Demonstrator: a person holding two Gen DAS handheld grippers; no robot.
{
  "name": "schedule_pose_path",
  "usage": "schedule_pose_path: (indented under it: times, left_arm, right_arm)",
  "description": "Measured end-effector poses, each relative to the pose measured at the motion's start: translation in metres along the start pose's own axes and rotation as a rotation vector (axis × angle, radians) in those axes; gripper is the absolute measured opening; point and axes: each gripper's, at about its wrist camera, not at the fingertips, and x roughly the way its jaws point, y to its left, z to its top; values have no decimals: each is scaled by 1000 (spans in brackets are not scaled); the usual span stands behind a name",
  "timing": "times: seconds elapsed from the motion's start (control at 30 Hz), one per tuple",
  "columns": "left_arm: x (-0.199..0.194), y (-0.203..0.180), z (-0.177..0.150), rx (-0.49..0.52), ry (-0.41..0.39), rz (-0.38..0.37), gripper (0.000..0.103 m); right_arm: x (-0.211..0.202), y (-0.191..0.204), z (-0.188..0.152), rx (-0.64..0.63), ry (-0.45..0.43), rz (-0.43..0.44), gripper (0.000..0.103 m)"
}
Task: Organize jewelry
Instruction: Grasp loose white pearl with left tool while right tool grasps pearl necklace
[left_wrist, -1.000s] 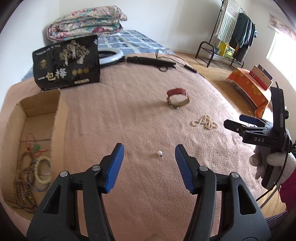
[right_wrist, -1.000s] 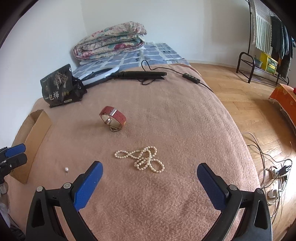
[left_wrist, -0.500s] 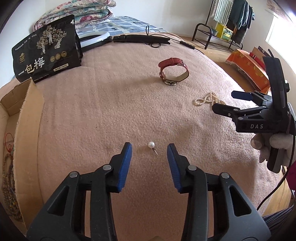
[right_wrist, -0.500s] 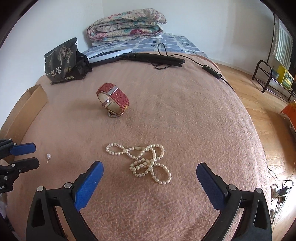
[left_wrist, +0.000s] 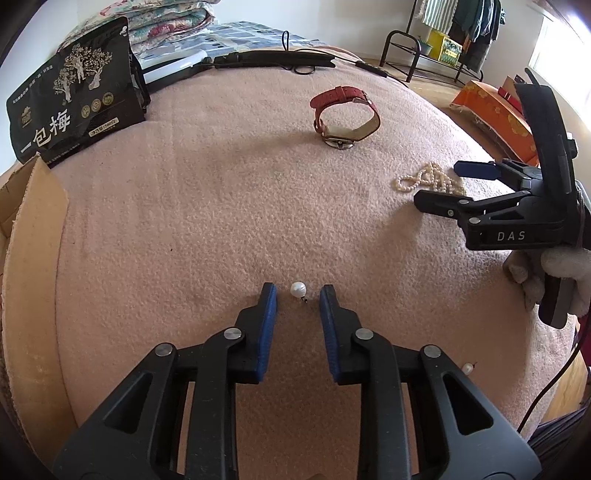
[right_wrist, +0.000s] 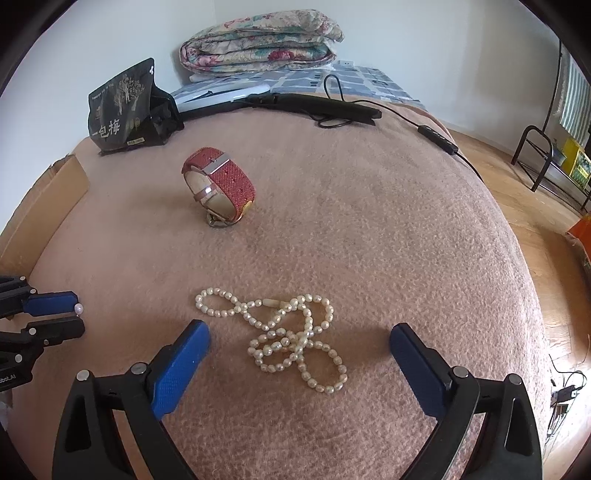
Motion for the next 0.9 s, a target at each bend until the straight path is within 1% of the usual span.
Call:
schedule_pose_path:
  times: [0.03, 0.1, 0.2, 0.23, 0.27, 0.3, 0.37, 0.4, 0.47, 0.53, 0.57, 0.73, 0.9]
  left_arm:
    - [1, 0, 0, 0, -1, -2, 21]
    - [2, 0, 1, 3, -3, 0, 14]
    - [3, 0, 2, 8, -7, 4, 9]
    - [3, 0, 2, 11, -9, 6, 8]
    - [3, -1, 1, 13, -10, 8, 7]
    - [3, -1, 1, 14, -11, 10, 7]
    - [2, -2, 1, 18, -13, 15, 7]
    - [2, -2, 1, 19, -14, 18, 7]
    - [1, -2, 1, 19, -16, 19, 7]
    - [-1, -2, 0, 19, -18, 21, 7]
    - [-2, -2, 0, 18, -19, 20, 7]
    - [-13, 0, 1, 6, -37, 10, 6]
    - [-31, 1, 3, -2, -75, -5, 6]
  right_arm:
    - [2, 1, 0, -6, 9, -5, 100]
    - [4, 3, 1, -11, 18, -5, 97]
    - [3, 3, 1, -17, 23, 1, 87]
    - [2, 4, 1, -21, 24, 0, 78]
    - [1, 5, 2, -26, 22, 0, 67]
    - [0, 5, 2, -30, 21, 1, 60]
    - [-3, 6, 3, -39, 24, 5, 38]
    - [-3, 6, 4, -42, 26, 7, 34]
    - [-5, 7, 4, -45, 30, 9, 19]
    - [-6, 8, 4, -51, 37, 10, 11]
    - [-7, 9, 4, -53, 39, 11, 8]
    - [-18, 12, 3, -54, 37, 20, 5]
    - [-41, 18, 5, -49, 5, 28, 5]
